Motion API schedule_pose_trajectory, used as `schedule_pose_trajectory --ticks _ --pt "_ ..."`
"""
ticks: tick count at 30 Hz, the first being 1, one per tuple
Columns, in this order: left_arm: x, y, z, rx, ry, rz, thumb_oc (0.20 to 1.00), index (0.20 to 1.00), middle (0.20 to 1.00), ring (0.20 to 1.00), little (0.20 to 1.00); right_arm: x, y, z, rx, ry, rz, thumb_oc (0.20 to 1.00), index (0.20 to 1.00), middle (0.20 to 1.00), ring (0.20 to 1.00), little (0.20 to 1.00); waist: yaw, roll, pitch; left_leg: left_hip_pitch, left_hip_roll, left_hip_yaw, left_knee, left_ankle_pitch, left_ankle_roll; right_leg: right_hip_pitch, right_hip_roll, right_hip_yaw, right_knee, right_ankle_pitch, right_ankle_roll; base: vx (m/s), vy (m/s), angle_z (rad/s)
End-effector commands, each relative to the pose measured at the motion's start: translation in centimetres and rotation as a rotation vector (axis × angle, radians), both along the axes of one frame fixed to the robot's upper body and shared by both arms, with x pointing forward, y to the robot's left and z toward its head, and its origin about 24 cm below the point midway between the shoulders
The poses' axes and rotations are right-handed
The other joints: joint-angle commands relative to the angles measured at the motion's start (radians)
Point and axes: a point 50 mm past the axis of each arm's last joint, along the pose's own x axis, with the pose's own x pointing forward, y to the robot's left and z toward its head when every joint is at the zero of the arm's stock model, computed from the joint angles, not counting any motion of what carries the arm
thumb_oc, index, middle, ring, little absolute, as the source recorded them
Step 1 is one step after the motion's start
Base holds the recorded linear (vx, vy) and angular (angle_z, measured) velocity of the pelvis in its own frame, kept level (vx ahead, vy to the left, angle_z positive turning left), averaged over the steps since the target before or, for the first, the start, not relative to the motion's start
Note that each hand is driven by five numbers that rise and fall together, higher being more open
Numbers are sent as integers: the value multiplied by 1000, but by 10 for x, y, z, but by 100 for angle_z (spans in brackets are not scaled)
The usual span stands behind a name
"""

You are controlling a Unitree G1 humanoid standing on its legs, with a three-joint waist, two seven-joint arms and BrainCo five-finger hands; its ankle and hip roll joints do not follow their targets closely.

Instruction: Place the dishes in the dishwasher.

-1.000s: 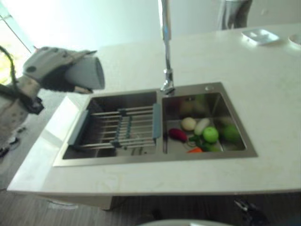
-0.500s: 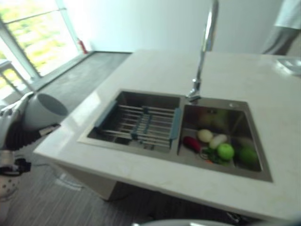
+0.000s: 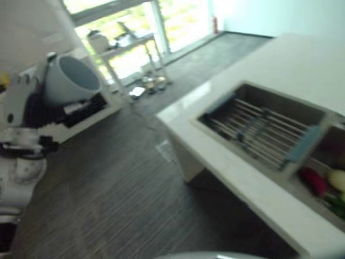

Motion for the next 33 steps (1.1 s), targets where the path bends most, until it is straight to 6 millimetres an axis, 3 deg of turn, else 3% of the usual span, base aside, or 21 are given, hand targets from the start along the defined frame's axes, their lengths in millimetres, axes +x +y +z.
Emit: schedule_pose_trajectory --ticks 1,4,7,9,11,12,13,15,17,18,19,21,23,24,27,29,33 --pt "-13 0 -2 30 31 5 200 200 200 200 200 51 16 2 19 -128 73 1000 1000 1000 1000 1000 31 0 -25 27 68 -121 20 -192 -100 32 87 53 -285 257 113 -101 358 28" --pt "-14 -8 4 47 39 -38 200 200 200 200 200 65 25 3 44 -157 78 1000 1000 1000 1000 1000 72 -9 -13 -5 34 -165 13 -218 -64 41 24 71 -259 334 164 -102 321 17" --pt "-15 -11 7 61 54 -54 200 200 200 200 200 76 35 5 62 -199 122 1000 1000 1000 1000 1000 101 -12 2 -14 2 -190 -21 -207 -30 37 -28 84 -173 371 179 -171 378 80" --pt "-13 -12 6 69 67 -48 200 200 200 200 200 82 37 6 70 -220 144 1000 1000 1000 1000 1000 99 -13 6 -15 -11 -223 -44 -192 -21 23 -25 133 -133 376 184 -110 216 60" --pt "-7 -15 2 80 91 -60 200 200 200 200 200 88 39 9 79 -248 146 1000 1000 1000 1000 1000 72 -11 13 -27 -22 -301 -50 -192 -5 -38 13 301 -74 359 181 -63 88 103" --pt "-5 -19 1 89 93 -90 200 200 200 200 200 89 39 9 79 -255 119 1000 1000 1000 1000 1000 57 -11 13 -36 -26 -343 -45 -195 4 -63 58 385 -57 318 173 -78 -1 161" --pt "0 -24 0 96 102 -125 200 200 200 200 200 91 38 10 76 -260 94 1000 1000 1000 1000 1000 43 -11 13 -57 -28 -382 -40 -175 12 -73 136 441 -83 250 131 -50 -36 212" --pt "4 -28 -2 96 121 -122 200 200 200 200 200 99 37 11 77 -255 120 1000 1000 1000 1000 1000 46 -9 3 -66 -34 -444 -54 -148 4 -38 269 470 -122 137 90 -30 -43 237" --pt "2 -29 -4 96 125 -124 200 200 200 200 200 100 36 11 74 -245 142 1000 1000 1000 1000 1000 50 -14 0 -69 -52 -474 -53 -146 -1 -24 317 487 -168 121 83 -10 -70 211" --pt "-1 -27 -3 96 126 -120 200 200 200 200 200 99 35 11 73 -239 159 1000 1000 1000 1000 1000 59 -12 -7 -77 -46 -476 -54 -138 -9 16 337 483 -214 73 56 -11 -121 133" --pt "-3 -27 -3 88 131 -124 200 200 200 200 200 98 34 10 69 -226 179 1000 1000 1000 1000 1000 60 -16 -11 -79 -52 -489 -48 -136 -20 43 356 495 -278 70 46 -52 -130 56" --pt "-5 -33 -7 69 126 -173 200 200 200 200 200 95 27 11 34 -209 181 1000 1000 1000 1000 1000 61 -21 -8 -140 -53 -431 76 -156 -54 106 342 479 -380 83 39 -65 -70 35" --pt "-3 -41 -8 61 115 -245 200 200 200 200 200 93 19 13 4 -215 116 1000 1000 1000 1000 1000 44 -22 6 -159 0 -315 116 -150 -88 139 320 420 -405 95 41 -56 58 68" --pt "-3 -43 -10 57 114 -264 200 200 200 200 200 93 16 14 -2 -221 106 1000 1000 1000 1000 1000 41 -23 5 -159 19 -322 122 -163 -106 153 317 429 -409 84 48 -83 157 114" --pt "-3 -48 -17 48 147 -302 200 200 200 200 200 93 9 15 -12 -218 137 1000 1000 1000 1000 1000 35 -21 -1 -140 76 -358 64 -106 -120 134 303 444 -398 94 38 -26 199 41" --pt "-1 -56 -18 53 172 -348 200 200 200 200 200 87 5 15 -17 -216 115 1000 1000 1000 1000 1000 22 -17 -16 -112 120 -342 1 -63 -145 141 298 434 -407 94 40 5 208 -31" --pt "8 -77 -25 76 240 -428 200 200 200 200 200 85 6 14 1 -232 54 1000 1000 1000 1000 1000 -9 -5 -34 -77 150 -317 -64 -52 -172 162 288 431 -404 79 56 61 189 11"
